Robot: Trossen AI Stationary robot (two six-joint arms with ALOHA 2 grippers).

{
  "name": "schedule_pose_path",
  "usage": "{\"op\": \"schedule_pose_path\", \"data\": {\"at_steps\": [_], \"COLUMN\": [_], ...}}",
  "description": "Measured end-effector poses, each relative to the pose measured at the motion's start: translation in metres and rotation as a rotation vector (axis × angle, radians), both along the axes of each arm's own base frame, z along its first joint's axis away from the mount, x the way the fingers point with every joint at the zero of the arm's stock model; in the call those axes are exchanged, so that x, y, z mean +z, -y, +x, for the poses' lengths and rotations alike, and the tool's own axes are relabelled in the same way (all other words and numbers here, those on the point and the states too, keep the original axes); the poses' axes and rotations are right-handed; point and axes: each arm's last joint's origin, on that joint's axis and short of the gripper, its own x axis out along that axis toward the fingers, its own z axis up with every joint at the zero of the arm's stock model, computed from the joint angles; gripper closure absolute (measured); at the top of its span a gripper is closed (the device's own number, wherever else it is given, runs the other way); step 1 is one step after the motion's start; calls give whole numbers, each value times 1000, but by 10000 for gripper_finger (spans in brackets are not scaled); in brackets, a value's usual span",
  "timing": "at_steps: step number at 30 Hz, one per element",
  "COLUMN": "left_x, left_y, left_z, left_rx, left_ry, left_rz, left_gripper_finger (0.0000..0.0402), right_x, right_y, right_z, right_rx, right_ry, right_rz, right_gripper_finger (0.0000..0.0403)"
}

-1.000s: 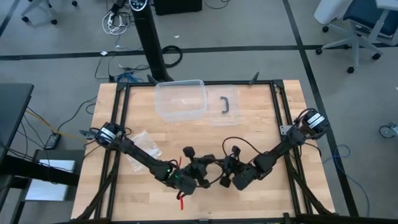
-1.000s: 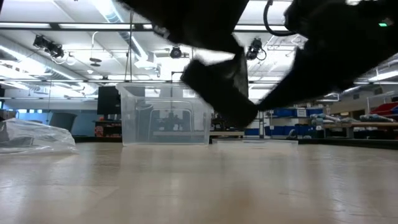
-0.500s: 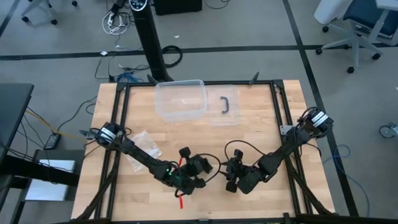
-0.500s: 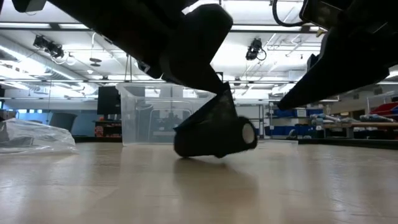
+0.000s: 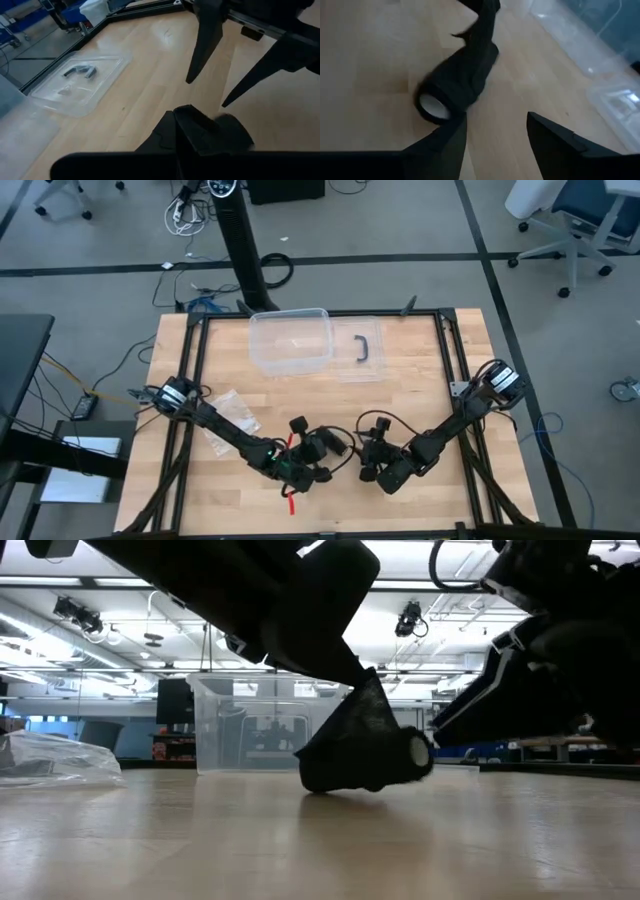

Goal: Roll bandage
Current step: Roll the black bandage

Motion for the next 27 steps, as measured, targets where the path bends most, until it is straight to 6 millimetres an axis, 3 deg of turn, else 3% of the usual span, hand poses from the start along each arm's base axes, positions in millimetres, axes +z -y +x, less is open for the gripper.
{"op": "schedule_pose_path", "data": {"at_steps": [7,16,27], "left_x": [0,-1,-2], "left_y": [0,-2,-5], "left_z": [0,1,2], "left_rx": [1,-4,-12], "left_ry": [-2,-10,-29], "left_rz": [1,-5,-9], "left_gripper_finger": [401,401,401], "right_x": [-2,-30,-25], "right_y": [-3,-8,-11], "right_z": [4,10,11], "right_rx": [64,51,109], "right_ry": [-21,-1,-39], "right_rz": [-53,-141,-273], "right_gripper_finger": [203,204,205]}}
